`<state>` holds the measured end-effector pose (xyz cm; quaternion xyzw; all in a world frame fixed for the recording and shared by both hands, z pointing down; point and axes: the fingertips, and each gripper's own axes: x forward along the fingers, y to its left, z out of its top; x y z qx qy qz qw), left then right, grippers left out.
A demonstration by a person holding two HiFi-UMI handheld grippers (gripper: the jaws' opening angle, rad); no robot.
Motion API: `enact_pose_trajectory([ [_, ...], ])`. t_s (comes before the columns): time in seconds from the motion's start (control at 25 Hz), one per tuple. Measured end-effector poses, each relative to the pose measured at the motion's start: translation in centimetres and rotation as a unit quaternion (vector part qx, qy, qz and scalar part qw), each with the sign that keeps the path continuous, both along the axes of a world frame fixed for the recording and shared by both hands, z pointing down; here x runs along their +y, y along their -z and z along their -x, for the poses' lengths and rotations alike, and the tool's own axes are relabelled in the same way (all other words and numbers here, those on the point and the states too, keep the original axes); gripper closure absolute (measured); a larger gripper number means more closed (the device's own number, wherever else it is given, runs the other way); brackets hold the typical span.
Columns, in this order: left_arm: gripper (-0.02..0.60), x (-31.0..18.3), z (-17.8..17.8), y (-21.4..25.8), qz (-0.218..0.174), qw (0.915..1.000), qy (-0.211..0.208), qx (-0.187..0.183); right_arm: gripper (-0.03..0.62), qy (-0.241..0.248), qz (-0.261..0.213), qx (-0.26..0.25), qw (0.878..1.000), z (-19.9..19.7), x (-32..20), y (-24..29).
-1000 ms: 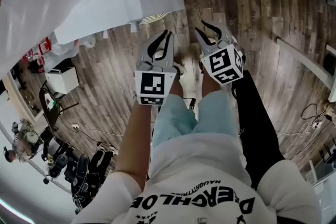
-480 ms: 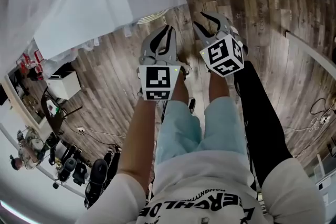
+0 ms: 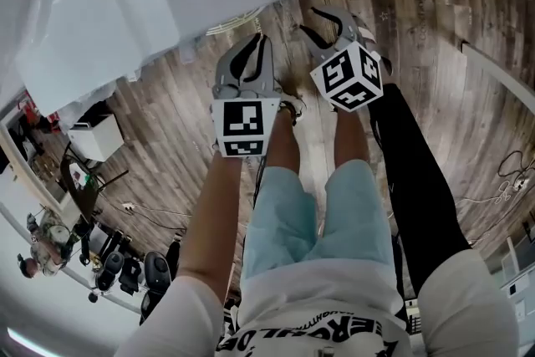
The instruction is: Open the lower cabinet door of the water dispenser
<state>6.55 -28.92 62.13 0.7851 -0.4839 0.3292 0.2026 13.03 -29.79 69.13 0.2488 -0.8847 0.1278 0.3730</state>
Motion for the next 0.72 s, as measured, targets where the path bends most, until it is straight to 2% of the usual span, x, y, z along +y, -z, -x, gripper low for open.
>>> enact_pose_trajectory([
  [0.36,0.526,-0.9,0.9,-2.5,-0.005,1.0000,-0.002,-0.004,0.444,0.022,-0.023,0.015,0.999,2.1,-1.7,-3.0],
  [0.72,0.526,-1.4,2.0,-4.3,-0.004,0.9999,0.001,-0.011,0.422,0.061,-0.010,0.033,0.998,4.5,-1.8,-6.2],
])
